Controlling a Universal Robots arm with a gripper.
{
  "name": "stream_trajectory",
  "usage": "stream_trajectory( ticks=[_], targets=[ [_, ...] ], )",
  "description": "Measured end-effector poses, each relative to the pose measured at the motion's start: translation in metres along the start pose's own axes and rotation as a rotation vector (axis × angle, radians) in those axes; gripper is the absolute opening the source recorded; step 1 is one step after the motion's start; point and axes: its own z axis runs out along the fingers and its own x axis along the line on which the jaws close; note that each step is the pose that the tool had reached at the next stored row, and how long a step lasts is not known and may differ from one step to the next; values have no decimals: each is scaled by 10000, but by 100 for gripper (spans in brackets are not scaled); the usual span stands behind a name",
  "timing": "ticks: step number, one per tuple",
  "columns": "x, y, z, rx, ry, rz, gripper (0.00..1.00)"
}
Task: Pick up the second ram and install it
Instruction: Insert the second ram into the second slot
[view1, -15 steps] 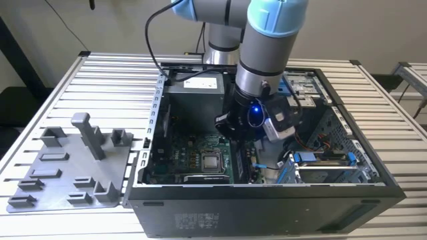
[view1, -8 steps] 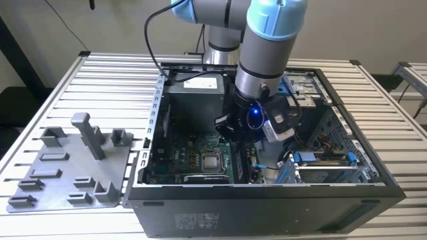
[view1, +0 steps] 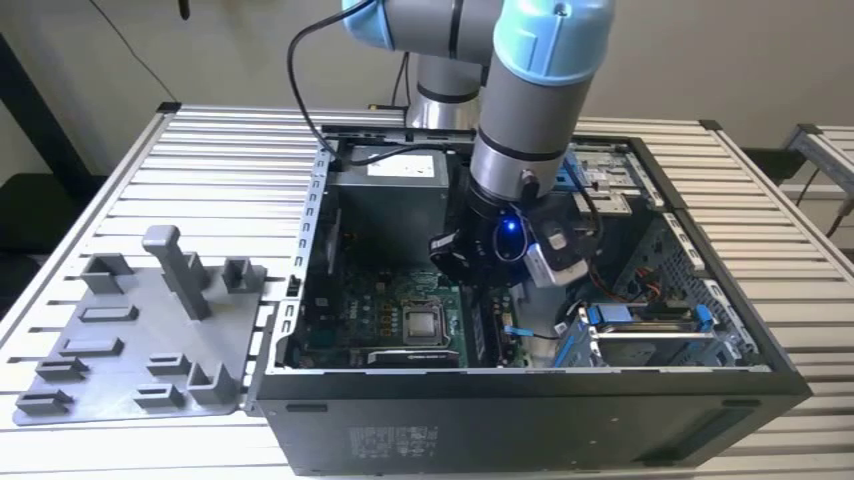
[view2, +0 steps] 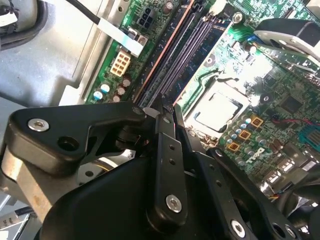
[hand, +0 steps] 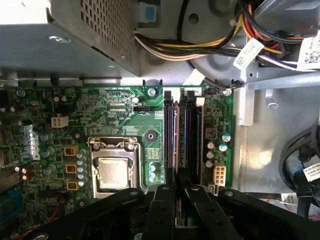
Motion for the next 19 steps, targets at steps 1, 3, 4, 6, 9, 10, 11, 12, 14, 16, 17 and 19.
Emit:
stream_trajectory(
  ticks=[1,3,4,6,9,10,11,12,14,16,17,19],
  targets=[
    [-1,0,4,0,0,3,14],
    [-3,1,16,-1,0,5,14],
    [-3,1,23,0,0,6,14],
    [-6,0,23,4,1,4,14],
    [-12,0,26,0,0,4,14],
    [-12,1,29,-1,0,5,14],
    [-12,1,33,-2,0,5,14],
    [-12,1,36,0,0,5,14],
    [-12,2,37,2,1,6,14],
    [-9,4,40,2,1,6,14],
    [-8,5,43,1,1,5,14],
    [-6,6,51,0,0,5,14]
  ],
)
